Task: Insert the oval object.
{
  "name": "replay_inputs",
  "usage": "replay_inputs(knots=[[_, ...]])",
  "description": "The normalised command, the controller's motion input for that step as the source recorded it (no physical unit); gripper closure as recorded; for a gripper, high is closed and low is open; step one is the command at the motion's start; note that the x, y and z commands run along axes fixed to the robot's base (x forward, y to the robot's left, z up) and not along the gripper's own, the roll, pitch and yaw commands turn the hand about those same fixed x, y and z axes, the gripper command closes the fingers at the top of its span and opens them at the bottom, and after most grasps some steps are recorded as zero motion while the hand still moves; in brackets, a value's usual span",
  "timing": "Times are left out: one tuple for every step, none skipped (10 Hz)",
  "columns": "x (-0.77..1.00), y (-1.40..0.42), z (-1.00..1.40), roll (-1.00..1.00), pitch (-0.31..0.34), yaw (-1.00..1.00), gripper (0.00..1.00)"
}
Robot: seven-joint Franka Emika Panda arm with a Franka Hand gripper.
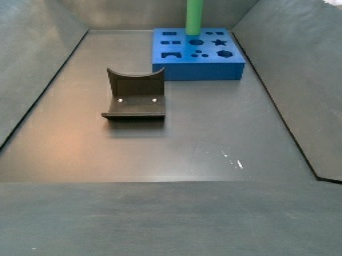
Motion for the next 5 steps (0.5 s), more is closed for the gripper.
replay_inputs(knots=[[0.11, 0.00, -0.25, 0.00, -0.003, -0.05, 1.00], [0.06, 0.00, -0.22, 0.00, -0.003, -0.05, 1.00], [0.05, 0.00, -0.25, 0.00, -0.007, -0.05, 1.00], [0.02, 0.00, -0.28, 0.00, -0.016, -0.04, 1.00], [0.02, 0.00, -0.29, 0.00, -0.013, -0.04, 1.00]])
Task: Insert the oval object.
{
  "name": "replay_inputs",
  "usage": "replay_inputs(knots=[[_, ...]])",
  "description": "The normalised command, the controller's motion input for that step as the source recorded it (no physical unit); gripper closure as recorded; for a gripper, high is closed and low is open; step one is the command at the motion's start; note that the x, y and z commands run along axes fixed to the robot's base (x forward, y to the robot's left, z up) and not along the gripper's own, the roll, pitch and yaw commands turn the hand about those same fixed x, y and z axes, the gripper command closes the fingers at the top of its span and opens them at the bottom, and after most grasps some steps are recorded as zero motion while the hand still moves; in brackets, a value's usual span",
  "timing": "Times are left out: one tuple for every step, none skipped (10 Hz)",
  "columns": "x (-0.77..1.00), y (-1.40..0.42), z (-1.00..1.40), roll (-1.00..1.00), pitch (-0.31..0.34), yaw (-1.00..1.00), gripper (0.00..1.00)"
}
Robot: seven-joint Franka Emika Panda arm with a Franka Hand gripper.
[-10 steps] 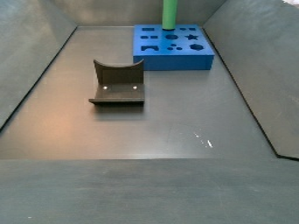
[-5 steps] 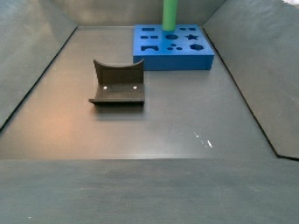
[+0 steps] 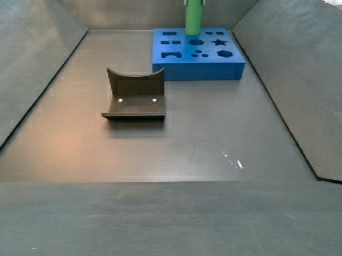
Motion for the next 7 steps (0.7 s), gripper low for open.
replay_inputs(knots=[[0.00, 0.00, -0.29, 0.00, -0.010, -0.04, 1.00], [0.00, 0.00, -0.28, 0.00, -0.010, -0.03, 1.00], [0.00, 0.00, -0.28, 0.00, -0.011, -0.03, 1.00], [0.00, 0.00, -0.27, 0.00, -0.011, -0.03, 1.00], [0.00, 0.00, -0.26, 0.00, -0.026, -0.02, 1.00], [0.00, 0.00, -0.17, 0.00, -0.034, -0.04, 1.00], [0.00, 0.00, -0.01, -0.02, -0.027, 0.00, 1.00]])
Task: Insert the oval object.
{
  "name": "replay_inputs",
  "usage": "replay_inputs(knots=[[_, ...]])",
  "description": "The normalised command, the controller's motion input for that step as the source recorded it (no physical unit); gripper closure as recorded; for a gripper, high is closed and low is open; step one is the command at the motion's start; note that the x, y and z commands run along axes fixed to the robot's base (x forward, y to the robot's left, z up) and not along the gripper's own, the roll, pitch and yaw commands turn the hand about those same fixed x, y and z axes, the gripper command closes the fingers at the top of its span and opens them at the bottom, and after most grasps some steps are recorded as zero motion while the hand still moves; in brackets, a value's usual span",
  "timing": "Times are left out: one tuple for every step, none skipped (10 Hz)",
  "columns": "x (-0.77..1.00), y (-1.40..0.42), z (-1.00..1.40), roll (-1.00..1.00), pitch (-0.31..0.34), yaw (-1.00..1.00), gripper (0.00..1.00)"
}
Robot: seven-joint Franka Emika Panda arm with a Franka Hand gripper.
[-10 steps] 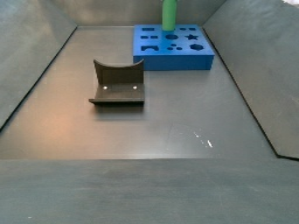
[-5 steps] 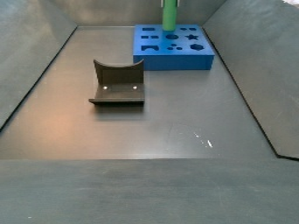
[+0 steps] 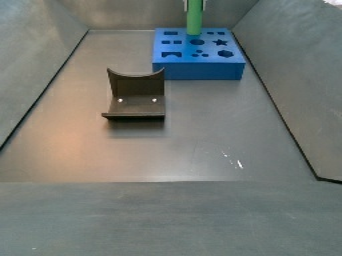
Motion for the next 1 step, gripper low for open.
replay_inputs(knots=[[0.00, 0.00, 0.00, 0.00, 0.000, 0.00, 1.00]])
